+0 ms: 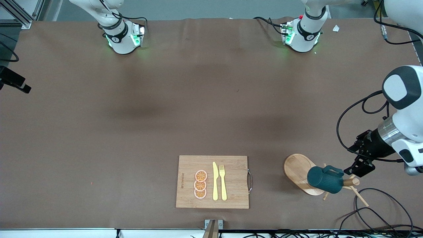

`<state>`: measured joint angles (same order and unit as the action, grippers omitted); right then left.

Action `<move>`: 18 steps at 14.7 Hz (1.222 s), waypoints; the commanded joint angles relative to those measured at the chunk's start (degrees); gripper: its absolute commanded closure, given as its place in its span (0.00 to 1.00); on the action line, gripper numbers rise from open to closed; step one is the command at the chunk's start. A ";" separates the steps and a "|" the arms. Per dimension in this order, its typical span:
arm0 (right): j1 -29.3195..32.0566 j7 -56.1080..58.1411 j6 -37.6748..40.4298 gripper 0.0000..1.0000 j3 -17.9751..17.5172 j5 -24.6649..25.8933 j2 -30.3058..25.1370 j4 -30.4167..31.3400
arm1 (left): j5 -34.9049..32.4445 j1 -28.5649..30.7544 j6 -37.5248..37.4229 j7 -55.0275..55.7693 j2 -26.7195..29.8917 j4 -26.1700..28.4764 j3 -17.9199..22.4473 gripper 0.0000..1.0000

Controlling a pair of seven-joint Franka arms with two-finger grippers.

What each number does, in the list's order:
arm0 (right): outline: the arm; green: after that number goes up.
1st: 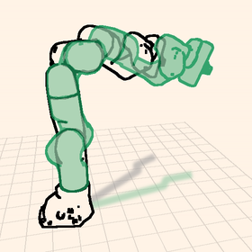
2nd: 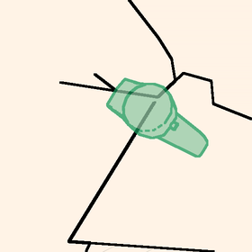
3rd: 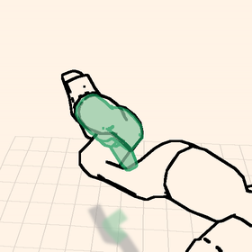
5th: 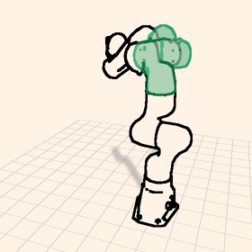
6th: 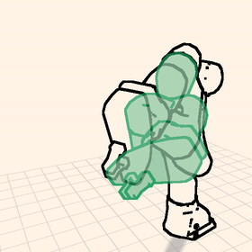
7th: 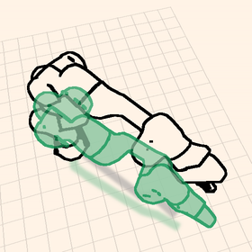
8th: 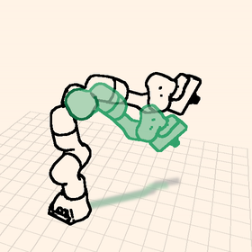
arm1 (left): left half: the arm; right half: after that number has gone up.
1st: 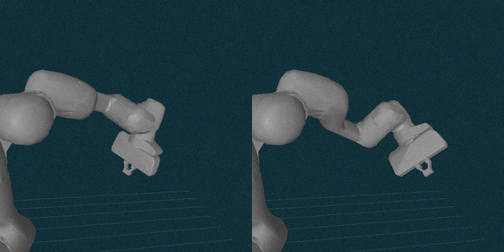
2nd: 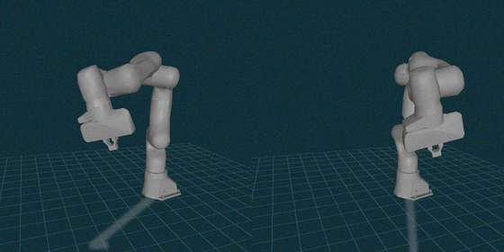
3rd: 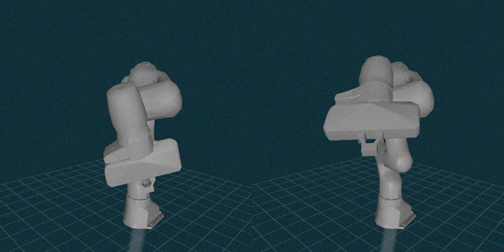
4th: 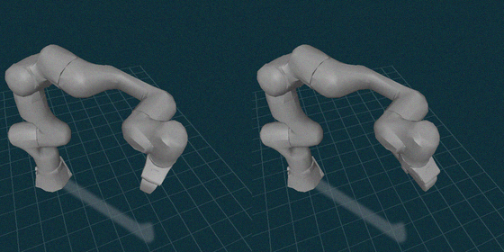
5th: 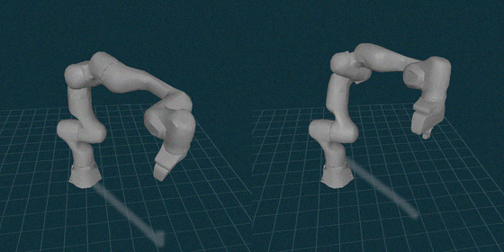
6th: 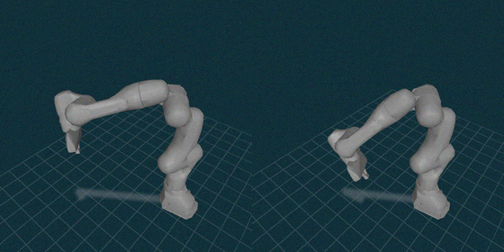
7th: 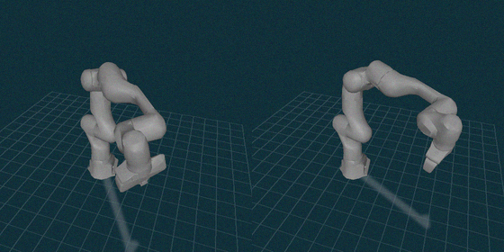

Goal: Transfer cup from left to right arm and place
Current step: 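Close the left gripper on the teal mug's body at the stand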

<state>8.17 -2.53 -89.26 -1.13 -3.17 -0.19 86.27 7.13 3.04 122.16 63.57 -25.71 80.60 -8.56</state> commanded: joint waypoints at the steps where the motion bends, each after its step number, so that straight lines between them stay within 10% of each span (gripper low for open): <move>1: 0.70 0.68 -0.82 0.00 -0.45 -0.70 -0.68 0.74 | 0.87 -0.84 6.48 4.19 -1.36 2.97 -0.06 0.00; 18: 0.62 0.68 -0.65 0.00 -0.54 -0.61 -1.04 0.57 | 16.07 -0.14 18.02 4.11 -7.77 4.04 -0.14 0.00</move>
<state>8.22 -2.43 -89.53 -1.08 -3.17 -0.33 86.14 22.26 3.08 139.03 67.63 -33.04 84.67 -8.64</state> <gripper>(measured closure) 0.000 0.000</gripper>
